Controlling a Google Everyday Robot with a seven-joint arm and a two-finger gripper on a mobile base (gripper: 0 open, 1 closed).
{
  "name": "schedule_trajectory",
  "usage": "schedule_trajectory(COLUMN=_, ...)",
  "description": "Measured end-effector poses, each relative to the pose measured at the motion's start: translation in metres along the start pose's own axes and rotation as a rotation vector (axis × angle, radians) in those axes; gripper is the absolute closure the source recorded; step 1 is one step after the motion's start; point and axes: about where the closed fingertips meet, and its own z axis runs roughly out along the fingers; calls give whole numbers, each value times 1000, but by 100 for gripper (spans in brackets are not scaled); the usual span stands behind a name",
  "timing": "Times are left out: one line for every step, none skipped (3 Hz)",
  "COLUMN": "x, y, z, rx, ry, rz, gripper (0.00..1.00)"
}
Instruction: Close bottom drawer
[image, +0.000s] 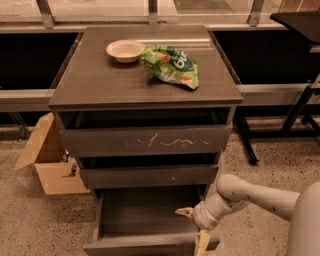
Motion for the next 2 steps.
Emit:
schedule_trajectory(x=17, y=-4, z=26, rx=-15, ry=-49, rz=3, gripper=16)
schedule_trajectory(x=35, y=-6, z=52, rx=-31, ry=-89, rz=9, gripper=47)
